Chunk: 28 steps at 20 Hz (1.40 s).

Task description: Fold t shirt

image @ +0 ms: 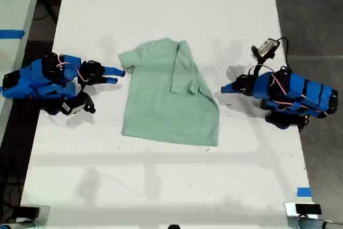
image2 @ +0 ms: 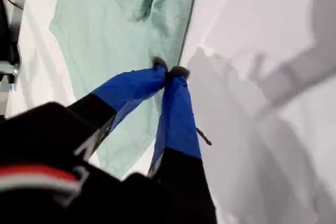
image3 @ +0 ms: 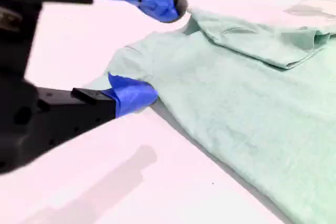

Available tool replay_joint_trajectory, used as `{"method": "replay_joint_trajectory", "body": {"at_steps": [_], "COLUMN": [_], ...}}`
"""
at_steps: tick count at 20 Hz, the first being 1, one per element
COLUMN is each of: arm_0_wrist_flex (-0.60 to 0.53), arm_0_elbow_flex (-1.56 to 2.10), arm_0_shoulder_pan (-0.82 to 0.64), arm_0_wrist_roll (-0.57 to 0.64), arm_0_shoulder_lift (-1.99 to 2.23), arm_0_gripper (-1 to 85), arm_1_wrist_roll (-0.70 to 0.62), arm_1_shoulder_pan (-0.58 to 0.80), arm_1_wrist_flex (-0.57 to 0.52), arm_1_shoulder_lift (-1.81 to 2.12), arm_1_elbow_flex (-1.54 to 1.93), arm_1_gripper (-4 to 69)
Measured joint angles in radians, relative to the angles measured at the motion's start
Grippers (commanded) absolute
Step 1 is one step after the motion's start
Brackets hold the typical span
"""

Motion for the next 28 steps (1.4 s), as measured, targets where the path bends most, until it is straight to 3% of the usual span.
{"method": "replay_joint_trajectory", "body": {"at_steps": [2,4,7,9,11,13,15,19,25,27,28], "arm_0_wrist_flex": [-0.043,-0.144,-0.152,-0.101,-0.095,-0.095,-0.103,-0.133,-0.192,-0.184,-0.181], "arm_0_elbow_flex": [-0.002,-0.008,-0.046,-0.127,-0.310,-0.534,-0.710,-0.854,-0.986,-1.054,-1.074], "arm_0_shoulder_pan": [0.023,0.091,0.083,-0.005,-0.112,-0.206,-0.296,-0.460,-0.543,-0.557,-0.557], "arm_0_wrist_roll": [0.051,0.199,0.210,0.224,0.316,0.437,0.541,0.686,0.729,0.729,0.729], "arm_0_shoulder_lift": [0.000,0.002,0.002,-0.063,-0.341,-0.721,-1.072,-1.411,-1.707,-1.815,-1.842], "arm_0_gripper": [-0.1,-0.1,-0.3,-0.3,0.2,15.7,20.6,20.8,20.0,15.4,7.6], "arm_1_wrist_roll": [0.000,0.000,0.000,0.000,0.000,0.000,0.000,0.000,0.000,0.000,0.000], "arm_1_shoulder_pan": [0.000,0.000,0.000,0.000,0.006,0.006,0.006,0.006,0.006,0.006,0.006], "arm_1_wrist_flex": [0.000,0.000,0.000,0.000,0.000,0.000,0.000,0.000,0.000,0.000,0.000], "arm_1_shoulder_lift": [0.000,0.000,0.000,0.000,0.000,0.000,0.000,0.000,0.000,0.000,0.000], "arm_1_elbow_flex": [0.000,0.000,0.000,0.000,0.000,0.000,0.000,0.000,0.000,0.000,0.000], "arm_1_gripper": [2.2,2.2,2.2,2.2,2.2,2.2,2.2,2.2,2.2,2.2,2.2]}}
